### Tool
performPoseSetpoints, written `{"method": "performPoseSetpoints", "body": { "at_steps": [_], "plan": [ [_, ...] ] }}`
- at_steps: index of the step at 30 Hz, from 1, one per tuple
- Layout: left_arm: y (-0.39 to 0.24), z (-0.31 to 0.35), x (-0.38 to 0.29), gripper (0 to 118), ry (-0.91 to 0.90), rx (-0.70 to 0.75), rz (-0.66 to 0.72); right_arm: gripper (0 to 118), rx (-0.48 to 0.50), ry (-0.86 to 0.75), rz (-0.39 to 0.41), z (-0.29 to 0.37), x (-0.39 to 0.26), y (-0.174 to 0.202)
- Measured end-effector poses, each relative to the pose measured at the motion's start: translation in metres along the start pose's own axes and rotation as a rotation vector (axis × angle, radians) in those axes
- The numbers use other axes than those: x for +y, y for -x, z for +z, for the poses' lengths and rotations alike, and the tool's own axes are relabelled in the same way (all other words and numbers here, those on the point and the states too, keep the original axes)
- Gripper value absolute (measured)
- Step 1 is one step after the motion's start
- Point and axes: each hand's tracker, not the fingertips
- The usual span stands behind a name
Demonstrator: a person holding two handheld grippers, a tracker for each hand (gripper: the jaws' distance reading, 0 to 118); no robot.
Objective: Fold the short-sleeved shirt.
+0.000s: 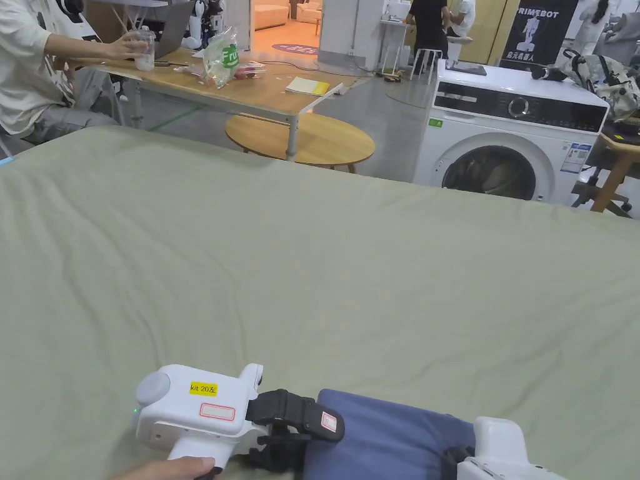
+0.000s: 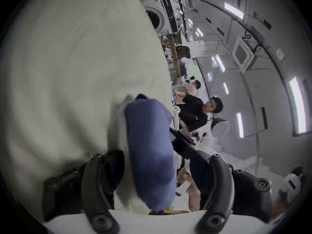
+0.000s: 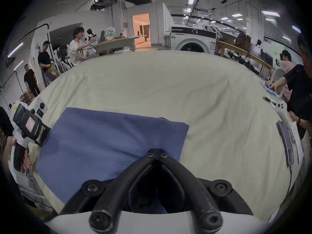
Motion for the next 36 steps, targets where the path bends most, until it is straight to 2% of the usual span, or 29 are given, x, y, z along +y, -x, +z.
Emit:
{"method": "performPoseSetpoints", "body": {
  "at_steps": [7, 8, 9, 10, 12, 14, 16, 20, 29, 32, 36],
  "plan": [
    [-0.003, -0.031, 0.002, 80, 0.035, -0.039, -0.054, 0, -0.003, -0.008, -0.008, 0.0, -0.001, 0.001],
    [-0.005, -0.034, 0.002, 70, 0.041, -0.037, -0.064, 0, -0.002, -0.01, -0.012, 0.0, -0.002, 0.0],
    [-0.006, -0.036, 0.001, 32, 0.046, -0.023, -0.069, 0, -0.001, -0.012, -0.014, 0.001, -0.002, 0.0],
    [-0.004, -0.038, 0.003, 21, 0.029, 0.059, -0.065, 0, 0.0, -0.015, -0.017, 0.001, -0.003, 0.0],
    [0.006, -0.038, 0.0, 20, 0.022, 0.167, -0.044, 0, 0.01, -0.026, -0.029, 0.003, -0.004, -0.002],
    [0.0, -0.034, -0.003, 20, -0.004, 0.031, -0.05, 0, 0.01, -0.032, -0.027, 0.004, -0.005, -0.003],
    [-0.004, -0.034, -0.007, 19, 0.006, 0.08, -0.072, 0, 0.01, -0.044, -0.022, 0.007, -0.005, -0.002],
    [-0.015, -0.031, -0.008, 19, -0.008, 0.085, -0.06, 0, 0.005, -0.093, -0.004, 0.015, -0.002, 0.001],
    [-0.049, -0.013, 0.002, 19, -0.017, 0.074, -0.106, 0, -0.127, -0.538, 0.073, 0.059, 0.044, 0.017],
    [-0.055, 0.001, 0.01, 19, -0.03, 0.093, -0.12, 0, -0.102, -0.616, 0.027, 0.066, 0.051, 0.023],
    [-0.062, 0.037, 0.018, 19, -0.049, 0.129, -0.127, 0, -0.086, -0.663, 0.043, 0.066, 0.061, 0.043]
  ]
}}
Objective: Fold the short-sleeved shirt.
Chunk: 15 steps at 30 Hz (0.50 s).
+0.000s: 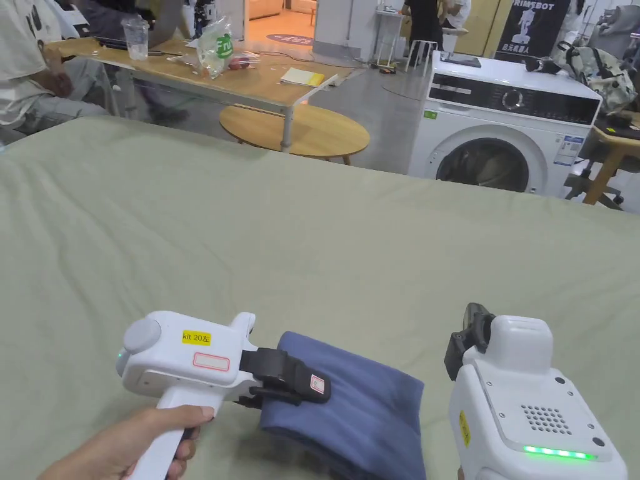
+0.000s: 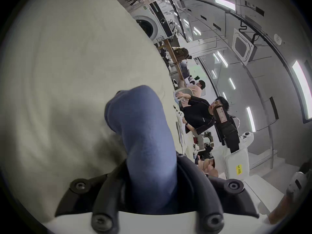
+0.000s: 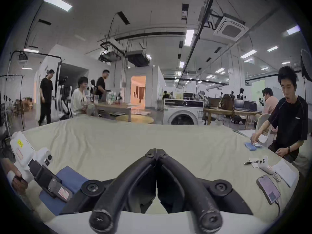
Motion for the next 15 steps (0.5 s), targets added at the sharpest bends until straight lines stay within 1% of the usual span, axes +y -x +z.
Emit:
{"method": "performPoseSetpoints", "body": {
  "at_steps": [4, 6, 8, 9, 12, 14, 15],
  "plan": [
    [0.005, 0.06, 0.008, 19, -0.029, 0.056, -0.002, 0, 0.071, -0.015, -0.016, -0.013, 0.009, 0.038],
    [0.009, 0.095, 0.008, 19, -0.053, 0.095, 0.008, 0, 0.127, -0.021, -0.034, -0.02, 0.012, 0.061],
    [0.015, 0.139, 0.01, 19, -0.093, 0.157, 0.015, 0, 0.16, -0.03, -0.032, -0.026, 0.015, 0.09],
    [0.018, 0.161, 0.011, 19, -0.108, 0.183, 0.021, 0, 0.204, -0.031, -0.041, -0.031, 0.017, 0.105],
    [0.03, 0.226, 0.012, 19, -0.16, 0.257, 0.056, 0, 0.272, -0.018, -0.05, -0.038, 0.021, 0.145],
    [0.032, 0.269, 0.009, 19, -0.181, 0.308, 0.077, 0, 0.339, -0.003, -0.061, -0.043, 0.023, 0.171],
    [0.035, 0.288, 0.009, 19, -0.183, 0.328, 0.086, 0, 0.354, -0.001, -0.053, -0.045, 0.024, 0.183]
  ]
}}
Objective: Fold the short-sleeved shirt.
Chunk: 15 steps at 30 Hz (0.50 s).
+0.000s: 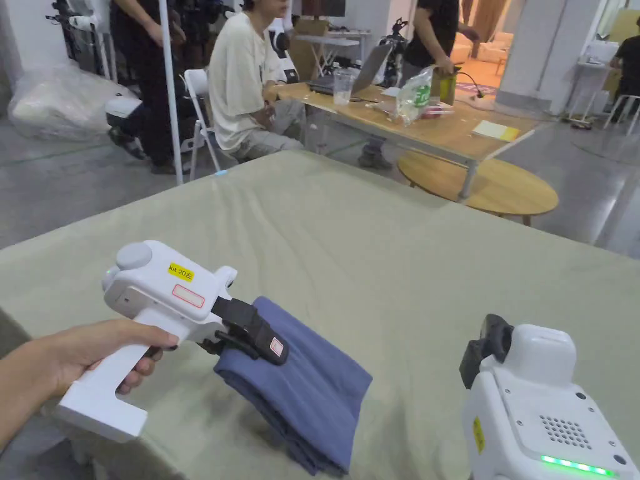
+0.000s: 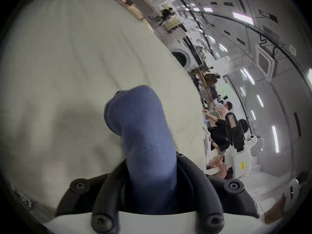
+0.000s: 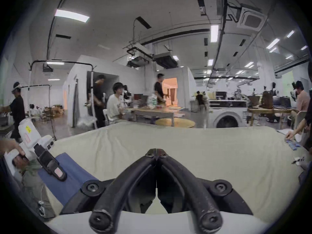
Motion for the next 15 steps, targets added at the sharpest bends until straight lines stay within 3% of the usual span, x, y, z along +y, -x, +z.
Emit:
{"method": "performPoseSetpoints", "body": {
  "at_steps": [4, 8, 15],
  "plan": [
    [0.03, 0.067, 0.02, 19, 0.006, 0.13, 0.026, 0, 0.07, 0.015, 0.017, -0.018, 0.001, 0.038],
    [0.047, 0.111, 0.038, 19, -0.007, 0.165, 0.024, 0, 0.11, 0.033, 0.021, -0.029, 0.0, 0.059],
    [0.07, 0.131, 0.067, 19, 0.068, 0.292, 0.037, 0, 0.118, 0.065, 0.043, -0.038, -0.005, 0.063]
  ]
}}
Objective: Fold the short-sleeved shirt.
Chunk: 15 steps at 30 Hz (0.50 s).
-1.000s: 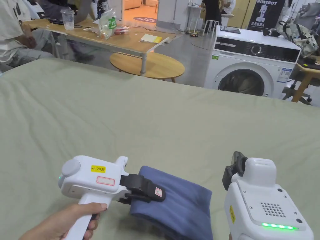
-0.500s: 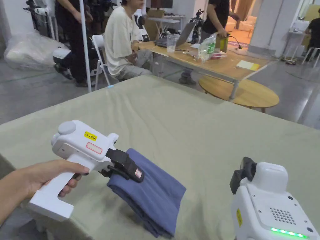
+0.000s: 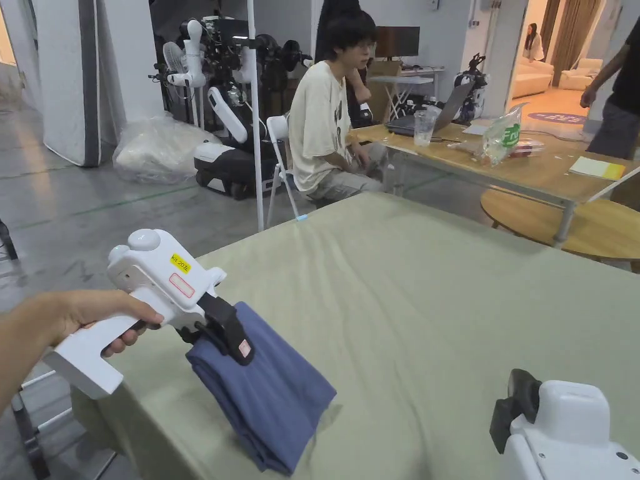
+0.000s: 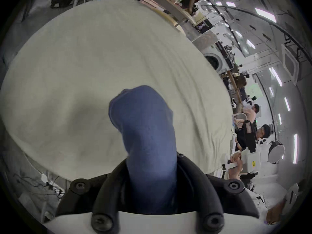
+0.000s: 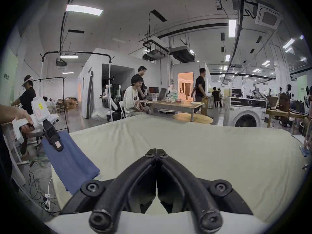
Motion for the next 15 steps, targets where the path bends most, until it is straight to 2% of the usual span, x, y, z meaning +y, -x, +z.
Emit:
{"method": "performPoseSetpoints", "body": {
  "at_steps": [8, 11, 15],
  "plan": [
    [0.027, -0.01, 0.002, 20, -0.007, 0.065, 0.102, 0, -0.004, 0.024, 0.0, -0.009, -0.001, -0.009],
    [0.029, -0.012, -0.002, 47, -0.06, 0.188, 0.109, 0, -0.002, 0.029, 0.0, -0.014, 0.001, -0.009],
    [0.03, 0.002, -0.005, 53, -0.152, 0.296, 0.11, 0, 0.005, 0.036, 0.006, -0.018, -0.001, -0.005]
  ]
}}
